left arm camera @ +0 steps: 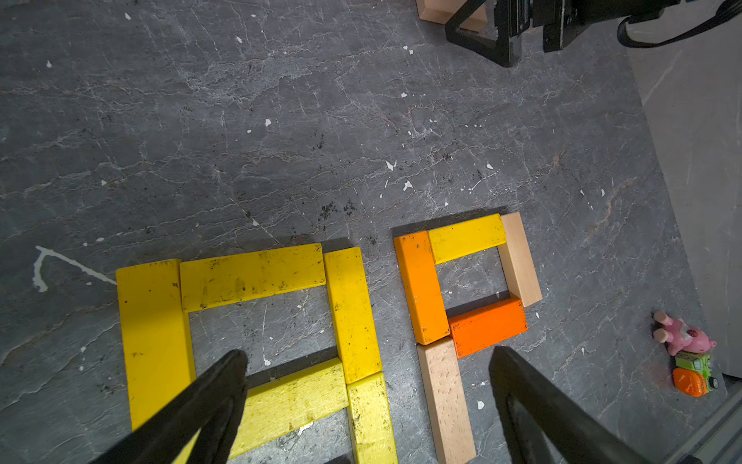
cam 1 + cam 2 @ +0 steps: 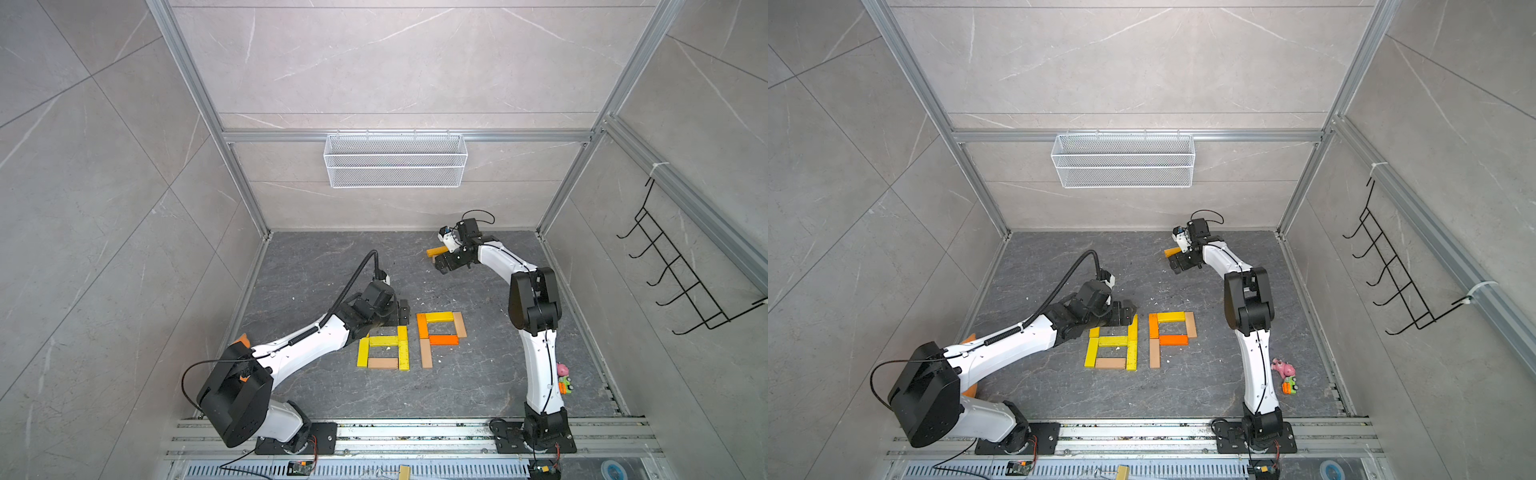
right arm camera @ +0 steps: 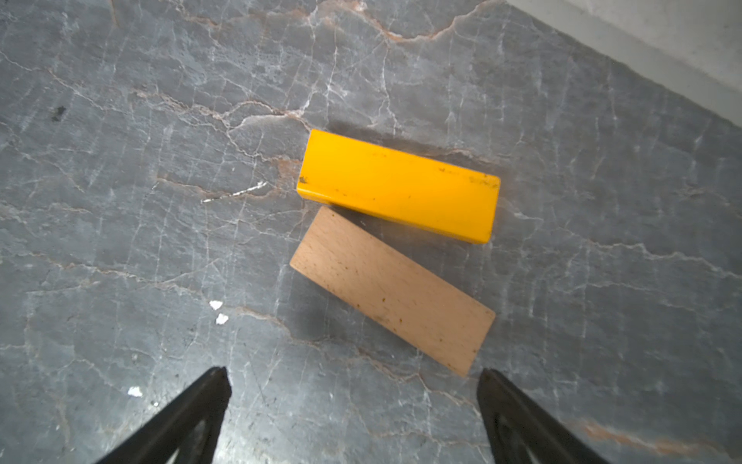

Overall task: Assemble the number 8 with building blocks
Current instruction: Pick up the building block from the center of the board.

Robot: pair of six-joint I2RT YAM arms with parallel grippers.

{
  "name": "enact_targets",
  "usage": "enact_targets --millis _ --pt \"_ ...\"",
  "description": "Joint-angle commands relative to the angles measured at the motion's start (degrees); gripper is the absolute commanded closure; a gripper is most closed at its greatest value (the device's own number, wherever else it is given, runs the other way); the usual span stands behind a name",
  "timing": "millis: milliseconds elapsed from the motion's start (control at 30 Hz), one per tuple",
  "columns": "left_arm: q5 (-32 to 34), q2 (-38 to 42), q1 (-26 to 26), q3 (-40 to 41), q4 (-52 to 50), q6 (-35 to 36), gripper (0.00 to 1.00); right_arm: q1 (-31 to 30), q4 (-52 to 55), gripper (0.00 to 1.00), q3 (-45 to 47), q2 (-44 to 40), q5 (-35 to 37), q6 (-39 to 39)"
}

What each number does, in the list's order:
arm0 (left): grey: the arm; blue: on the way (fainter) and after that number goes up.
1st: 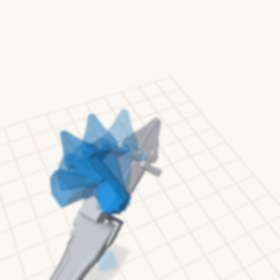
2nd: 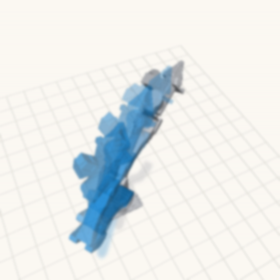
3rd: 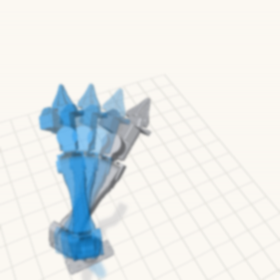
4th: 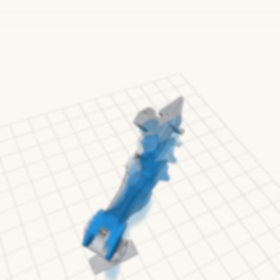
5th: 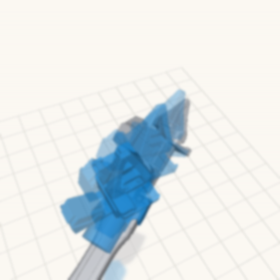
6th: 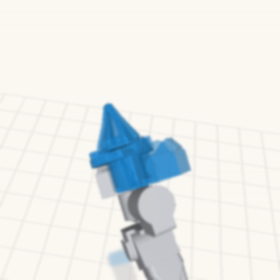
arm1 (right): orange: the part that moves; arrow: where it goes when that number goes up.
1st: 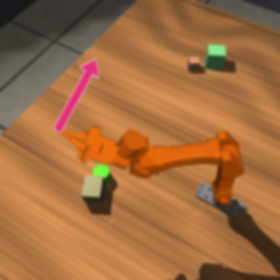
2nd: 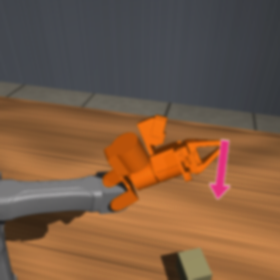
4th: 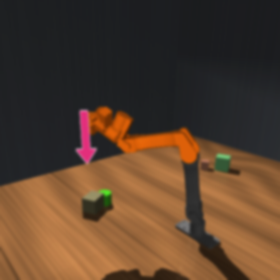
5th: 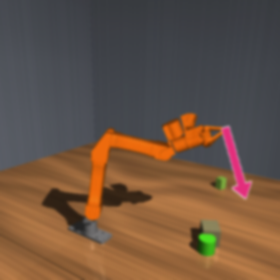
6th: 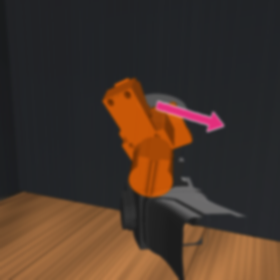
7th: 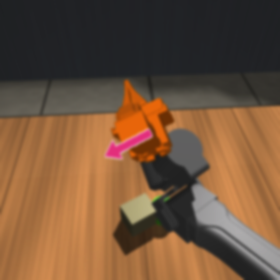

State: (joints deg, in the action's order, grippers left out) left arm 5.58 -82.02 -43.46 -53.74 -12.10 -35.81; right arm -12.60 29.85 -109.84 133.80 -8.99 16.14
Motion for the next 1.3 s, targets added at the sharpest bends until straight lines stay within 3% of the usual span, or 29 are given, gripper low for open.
enact_targets --millis 0,833,1267 --pt "-0.73 1.57 0.29 0.37 1.78 0.22 0.03 0.13 0.85 0.0 -1.08 0.67 -0.17 0.36" --pt "-0.92 -2.43 0.4 -3.17 -0.12 0.33 0.04 0.23 13.62 0.01 -22.23 12.89 -4.54 3.21" --pt "-1.21 -2.77 0.43 -3.14 -0.39 -0.13 0.04 0.21 16.64 0.0 -26.56 16.58 -3.45 3.6"
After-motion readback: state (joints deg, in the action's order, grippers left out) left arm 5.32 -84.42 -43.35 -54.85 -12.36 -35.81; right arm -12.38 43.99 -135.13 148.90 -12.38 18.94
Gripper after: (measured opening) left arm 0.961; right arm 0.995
